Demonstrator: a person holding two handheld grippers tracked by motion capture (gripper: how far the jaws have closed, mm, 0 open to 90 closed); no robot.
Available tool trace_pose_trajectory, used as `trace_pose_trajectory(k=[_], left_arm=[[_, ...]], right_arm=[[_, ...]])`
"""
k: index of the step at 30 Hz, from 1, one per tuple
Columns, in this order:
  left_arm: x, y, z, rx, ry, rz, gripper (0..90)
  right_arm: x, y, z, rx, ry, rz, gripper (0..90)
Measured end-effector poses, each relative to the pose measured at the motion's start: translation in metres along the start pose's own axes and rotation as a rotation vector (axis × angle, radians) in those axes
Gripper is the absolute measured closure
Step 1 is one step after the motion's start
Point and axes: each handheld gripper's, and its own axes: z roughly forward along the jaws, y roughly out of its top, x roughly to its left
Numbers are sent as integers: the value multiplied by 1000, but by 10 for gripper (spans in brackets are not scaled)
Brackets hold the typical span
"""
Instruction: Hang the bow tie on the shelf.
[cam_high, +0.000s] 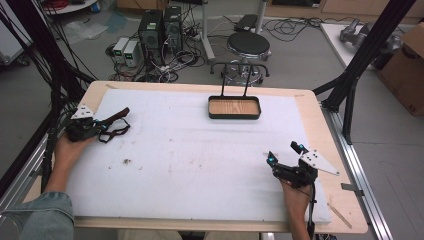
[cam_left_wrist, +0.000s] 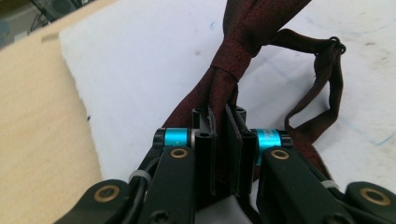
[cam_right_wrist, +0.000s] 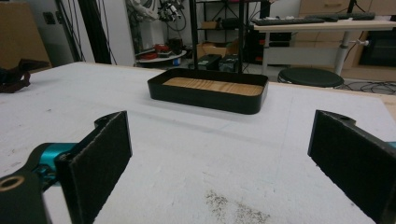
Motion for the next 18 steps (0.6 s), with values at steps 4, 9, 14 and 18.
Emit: trace_pose_trajectory(k=[4, 9, 14, 18], left_arm=[[-9, 18, -3, -33, -15, 29, 828], [-21, 41, -2, -69, -33, 59, 827], [-36, 68, 2, -112, -55, 74, 826], [-49, 91, 7, -141, -72, 70, 826]], right_arm=[[-1, 0, 0, -2, -1, -5, 51], [0, 0, 0, 0, 2, 2, 51], [-1, 0, 0, -4, 2, 5, 51], [-1, 0, 0, -6, 6, 6, 51]])
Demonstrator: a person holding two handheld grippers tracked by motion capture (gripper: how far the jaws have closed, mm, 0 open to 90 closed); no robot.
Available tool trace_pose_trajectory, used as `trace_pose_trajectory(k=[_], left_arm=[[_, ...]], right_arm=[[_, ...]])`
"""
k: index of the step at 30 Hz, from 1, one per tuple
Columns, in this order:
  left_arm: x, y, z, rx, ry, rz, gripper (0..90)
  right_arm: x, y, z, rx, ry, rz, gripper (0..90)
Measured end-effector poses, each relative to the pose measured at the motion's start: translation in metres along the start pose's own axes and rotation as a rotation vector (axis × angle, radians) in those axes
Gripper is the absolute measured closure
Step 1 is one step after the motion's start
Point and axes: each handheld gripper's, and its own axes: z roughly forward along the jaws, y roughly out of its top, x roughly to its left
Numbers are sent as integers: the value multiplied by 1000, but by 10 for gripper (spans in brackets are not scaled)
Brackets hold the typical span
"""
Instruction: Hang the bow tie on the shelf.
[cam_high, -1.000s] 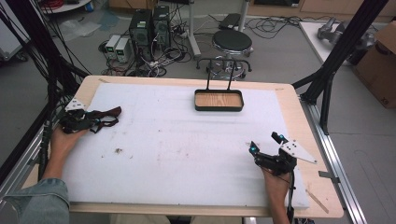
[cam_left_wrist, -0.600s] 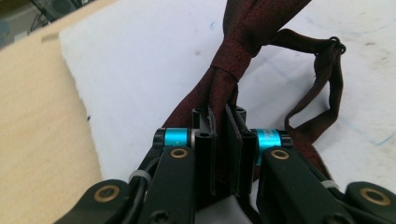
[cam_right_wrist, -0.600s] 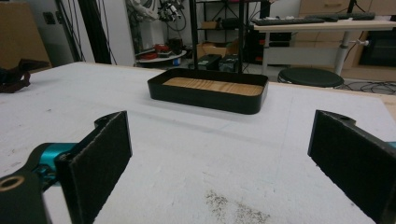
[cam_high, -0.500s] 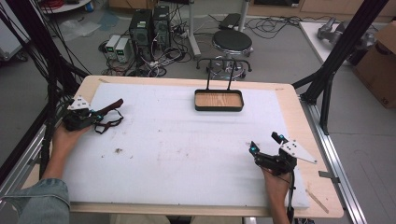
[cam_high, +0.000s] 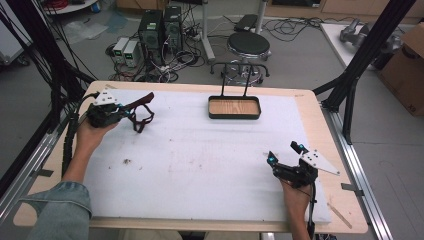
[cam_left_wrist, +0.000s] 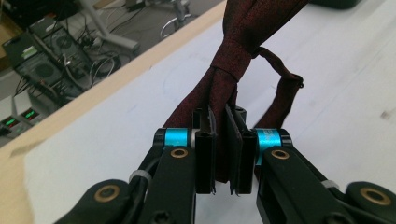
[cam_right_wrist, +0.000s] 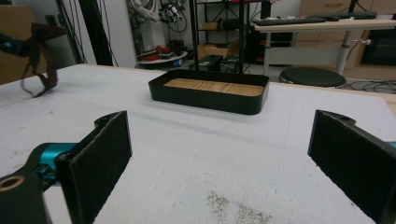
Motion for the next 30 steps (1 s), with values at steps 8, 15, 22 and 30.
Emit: trace_pose_trajectory(k=[8, 15, 22, 30], left_arm=[[-26, 52, 24, -17, -14, 24, 825], [-51, 90, 45, -38, -20, 58, 825], [-69, 113, 60, -74, -39, 71, 824], [-83, 134, 67, -153, -59, 76, 824]], right_arm=[[-1, 0, 0, 1, 5, 18, 51], [-1, 0, 0, -1, 12, 21, 51], [-2, 0, 0, -2, 20, 24, 51], [-2, -1, 1, 0, 25, 28, 51]])
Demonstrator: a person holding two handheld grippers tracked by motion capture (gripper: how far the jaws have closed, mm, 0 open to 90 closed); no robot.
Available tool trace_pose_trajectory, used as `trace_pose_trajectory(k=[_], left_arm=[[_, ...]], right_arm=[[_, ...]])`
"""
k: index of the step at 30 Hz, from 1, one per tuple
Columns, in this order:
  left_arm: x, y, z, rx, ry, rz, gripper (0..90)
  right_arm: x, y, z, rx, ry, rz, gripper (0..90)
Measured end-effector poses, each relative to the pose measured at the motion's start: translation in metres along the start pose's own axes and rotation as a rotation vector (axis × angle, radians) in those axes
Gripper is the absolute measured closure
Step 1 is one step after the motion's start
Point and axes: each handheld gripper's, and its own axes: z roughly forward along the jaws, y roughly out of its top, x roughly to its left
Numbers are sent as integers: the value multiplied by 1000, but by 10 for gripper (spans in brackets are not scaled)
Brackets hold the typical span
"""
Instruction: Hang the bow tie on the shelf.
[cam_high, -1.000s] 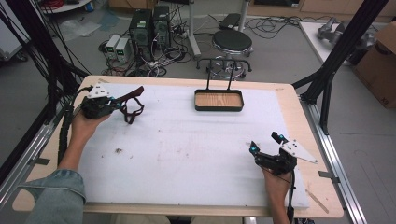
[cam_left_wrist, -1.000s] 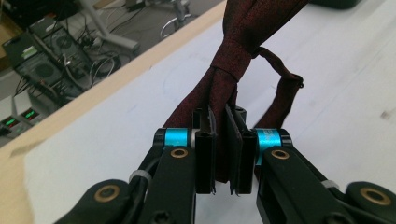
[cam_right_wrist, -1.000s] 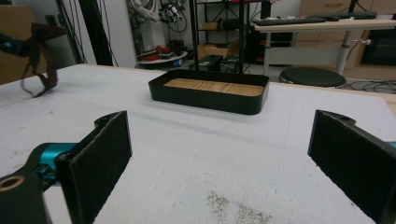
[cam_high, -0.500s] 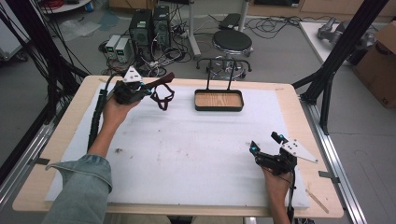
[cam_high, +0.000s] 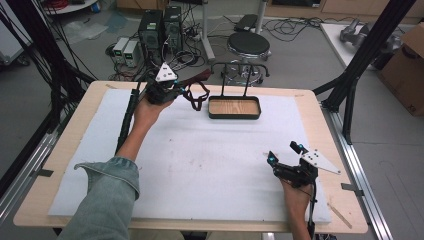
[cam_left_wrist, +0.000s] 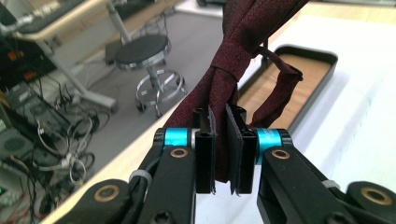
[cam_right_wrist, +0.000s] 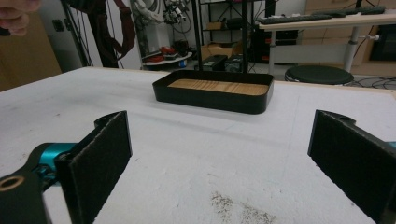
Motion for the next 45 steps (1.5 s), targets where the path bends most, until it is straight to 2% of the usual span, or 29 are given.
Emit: trace_pose_trajectory(k=[10, 17, 22, 23, 26, 32, 35, 39, 45], left_arm=[[-3, 20, 4, -34, -2, -2, 824], [-4, 32, 15, -44, 24, -4, 822], [-5, 33, 22, -47, 29, -23, 822], [-6, 32, 28, -36, 44, -29, 822], [-6, 32, 32, -38, 52, -44, 822], [-2, 33, 42, -28, 81, -67, 822], [2, 31, 46, -6, 92, -87, 821], [1, 29, 49, 27, 99, -76, 821], [1, 26, 52, 39, 97, -83, 819]], right_arm=[[0, 0, 0, -2, -2, 4, 51], [-1, 0, 1, -4, -1, 7, 51], [0, 0, 0, -1, 5, 11, 51], [-1, 0, 1, -1, 7, 10, 51], [-1, 0, 1, 0, 8, 9, 51], [0, 0, 1, -1, 9, 4, 51], [0, 0, 1, 0, 10, 4, 51], [0, 0, 1, 2, 11, 5, 51], [0, 0, 1, 6, 12, 8, 51]])
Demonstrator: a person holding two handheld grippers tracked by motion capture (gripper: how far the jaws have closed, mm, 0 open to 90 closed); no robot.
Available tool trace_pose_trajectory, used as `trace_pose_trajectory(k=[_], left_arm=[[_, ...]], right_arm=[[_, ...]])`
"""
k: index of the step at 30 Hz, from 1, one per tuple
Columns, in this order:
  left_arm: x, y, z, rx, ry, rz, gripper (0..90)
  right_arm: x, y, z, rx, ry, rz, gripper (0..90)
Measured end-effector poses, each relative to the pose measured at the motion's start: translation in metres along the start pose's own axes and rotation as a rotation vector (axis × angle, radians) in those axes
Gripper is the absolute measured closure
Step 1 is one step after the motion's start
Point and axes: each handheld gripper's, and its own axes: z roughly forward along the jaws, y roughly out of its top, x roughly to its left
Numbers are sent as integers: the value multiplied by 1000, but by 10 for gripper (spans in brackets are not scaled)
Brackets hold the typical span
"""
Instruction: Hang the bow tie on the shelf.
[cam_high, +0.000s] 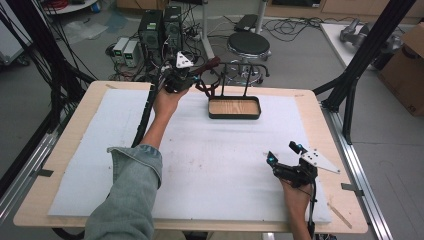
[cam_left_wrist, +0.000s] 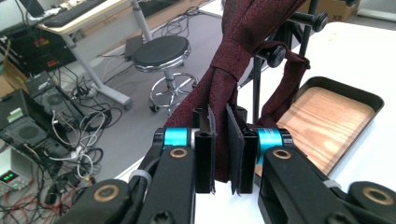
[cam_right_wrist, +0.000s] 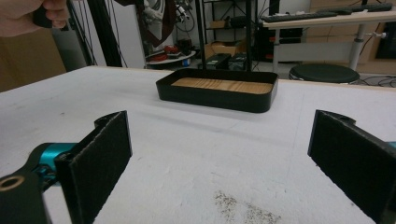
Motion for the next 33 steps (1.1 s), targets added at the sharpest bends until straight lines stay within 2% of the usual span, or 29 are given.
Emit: trace_pose_trajectory(k=[3, 6, 22, 33], left_arm=[[-1, -1, 2, 25, 19, 8, 815], [-1, -6, 5, 32, 13, -7, 814], [-5, -27, 16, 62, -3, -30, 795], [-4, -30, 18, 67, -16, -31, 768]], right_arm=[[0, 0, 0, -1, 0, 0, 51], [0, 0, 0, 0, 0, -2, 51], [0, 0, 0, 2, 1, -5, 51], [0, 0, 0, 1, 2, -5, 51]])
